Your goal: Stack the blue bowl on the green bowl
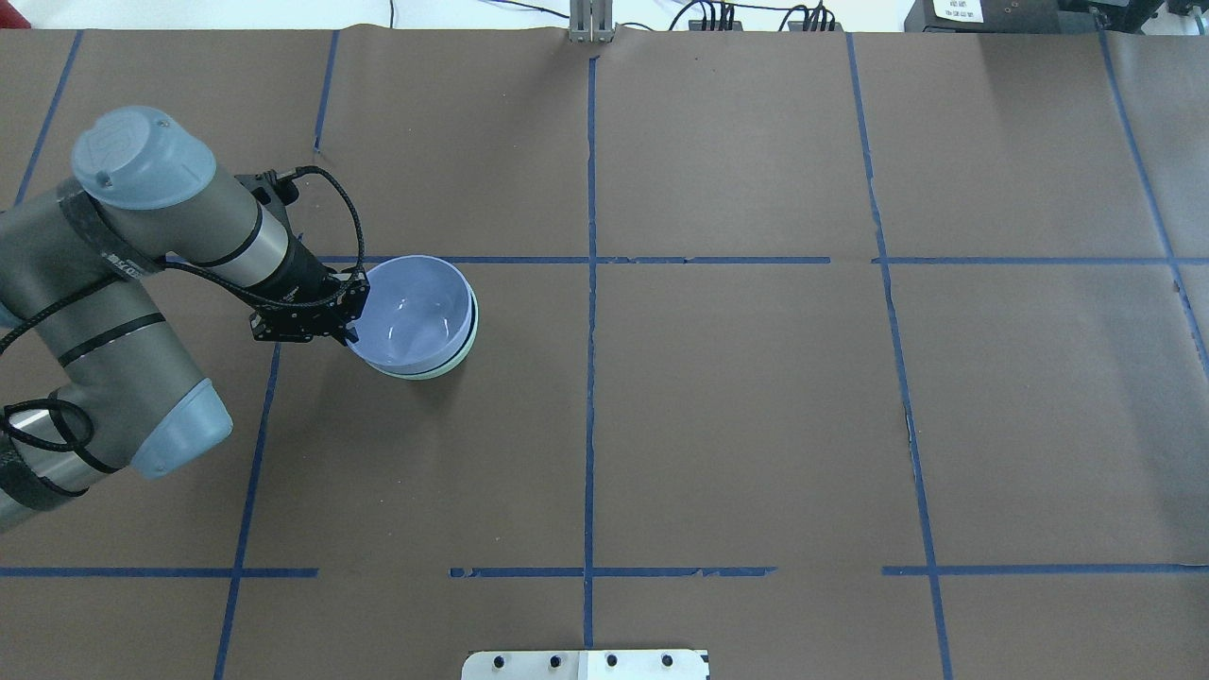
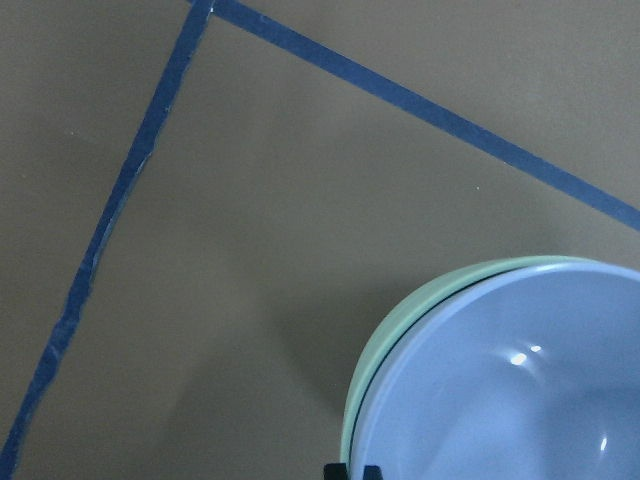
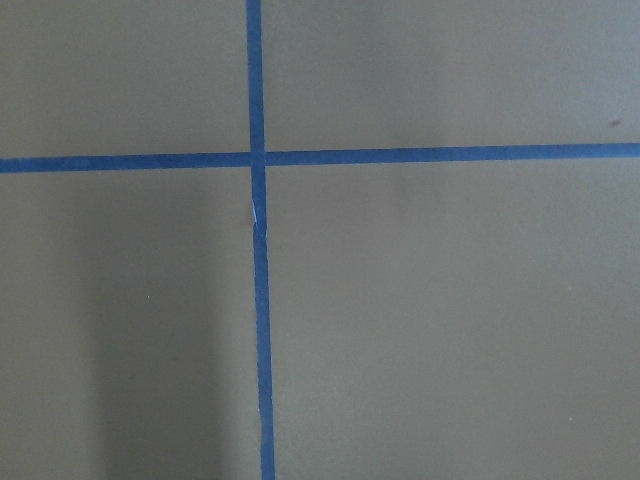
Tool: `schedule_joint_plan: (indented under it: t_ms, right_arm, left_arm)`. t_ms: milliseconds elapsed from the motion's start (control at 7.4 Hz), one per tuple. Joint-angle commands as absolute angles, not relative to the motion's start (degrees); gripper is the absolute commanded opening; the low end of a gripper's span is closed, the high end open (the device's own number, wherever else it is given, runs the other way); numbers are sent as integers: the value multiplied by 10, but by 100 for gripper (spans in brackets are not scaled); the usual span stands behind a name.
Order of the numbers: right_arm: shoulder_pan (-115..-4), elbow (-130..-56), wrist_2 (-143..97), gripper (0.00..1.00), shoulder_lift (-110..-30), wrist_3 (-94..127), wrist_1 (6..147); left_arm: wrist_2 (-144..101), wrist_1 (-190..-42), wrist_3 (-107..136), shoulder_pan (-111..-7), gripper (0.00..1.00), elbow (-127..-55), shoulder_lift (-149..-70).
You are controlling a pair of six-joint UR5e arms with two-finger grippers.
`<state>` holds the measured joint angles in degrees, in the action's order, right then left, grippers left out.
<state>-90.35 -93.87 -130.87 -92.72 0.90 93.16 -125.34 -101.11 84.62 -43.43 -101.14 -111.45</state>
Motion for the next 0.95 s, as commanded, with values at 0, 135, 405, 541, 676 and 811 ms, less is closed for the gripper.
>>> schedule_joint_plan:
  t_ms: [0, 135, 405, 541, 676, 811]
  right_arm:
    - [-904, -939, -1309, 100, -927, 9, 932]
    - [-904, -939, -1309, 100, -927, 9, 932]
    - [-904, -939, -1309, 100, -927, 10, 932]
    - [-904, -939, -1309, 100, -927, 9, 932]
    - [-904, -939, -1309, 100, -927, 10, 932]
    - [-904, -939, -1309, 100, -927, 9, 932]
  left_arm:
    - [-1254, -1011, 846, -434, 19, -1011, -1114]
    - [-1253, -1011, 846, -433, 55, -1011, -1114]
    - [-1258, -1011, 842, -436, 100, -1024, -1109]
    - [-1259, -1010, 822, -445, 100, -1041, -1106]
    - [-1261, -1000, 732, -486, 100, -1065, -1087]
    - [-1278, -999, 635, -522, 100, -1084, -1038]
